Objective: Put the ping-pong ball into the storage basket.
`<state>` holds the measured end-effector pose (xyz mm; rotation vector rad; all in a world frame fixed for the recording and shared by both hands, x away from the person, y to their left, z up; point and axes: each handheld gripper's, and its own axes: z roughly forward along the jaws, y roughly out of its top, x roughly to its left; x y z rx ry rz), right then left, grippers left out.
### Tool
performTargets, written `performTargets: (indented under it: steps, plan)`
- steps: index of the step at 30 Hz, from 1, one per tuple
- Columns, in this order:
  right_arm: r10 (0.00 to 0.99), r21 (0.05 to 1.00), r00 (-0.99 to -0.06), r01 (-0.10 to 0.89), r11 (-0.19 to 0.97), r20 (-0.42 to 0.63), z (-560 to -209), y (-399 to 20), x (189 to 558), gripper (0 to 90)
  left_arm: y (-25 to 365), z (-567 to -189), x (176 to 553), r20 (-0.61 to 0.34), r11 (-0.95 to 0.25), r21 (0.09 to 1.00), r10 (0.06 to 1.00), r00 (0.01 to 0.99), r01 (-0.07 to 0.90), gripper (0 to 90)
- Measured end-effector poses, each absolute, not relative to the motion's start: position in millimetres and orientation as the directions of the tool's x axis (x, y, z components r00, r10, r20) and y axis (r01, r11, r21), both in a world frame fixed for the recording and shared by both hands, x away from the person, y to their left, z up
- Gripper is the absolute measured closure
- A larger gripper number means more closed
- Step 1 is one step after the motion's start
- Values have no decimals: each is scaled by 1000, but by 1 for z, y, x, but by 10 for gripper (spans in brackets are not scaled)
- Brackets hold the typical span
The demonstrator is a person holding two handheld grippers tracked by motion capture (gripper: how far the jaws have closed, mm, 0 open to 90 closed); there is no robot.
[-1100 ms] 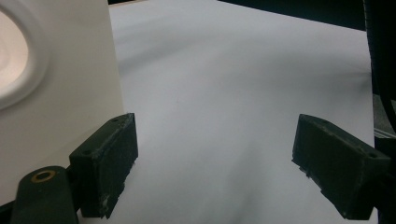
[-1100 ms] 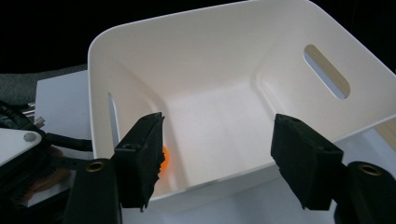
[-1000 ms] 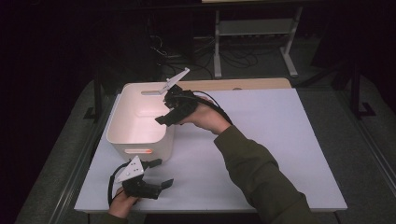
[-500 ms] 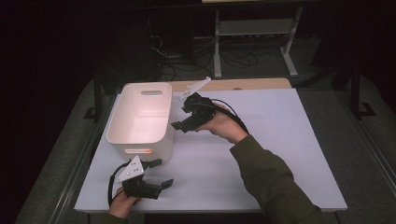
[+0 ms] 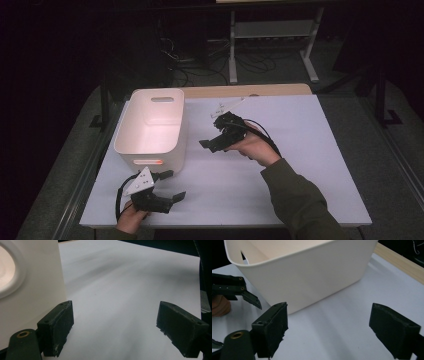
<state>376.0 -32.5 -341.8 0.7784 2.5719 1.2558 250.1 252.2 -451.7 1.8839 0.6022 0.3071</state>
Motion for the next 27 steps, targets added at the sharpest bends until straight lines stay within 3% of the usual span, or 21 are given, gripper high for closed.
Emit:
performTargets:
  steps: [10,17,27]
  plan:
    - [580,775,-812,407,483,66,-367,-53,364,119,252,-452,250,-73,-284,922,543,837,264,141]
    - [611,768,-790,424,480,54,-387,-67,359,14,252,-452,250,-70,-288,920,542,837,264,141]
    - [648,785,-760,430,445,49,-404,-85,347,4,252,-452,249,-67,-285,923,544,836,259,141]
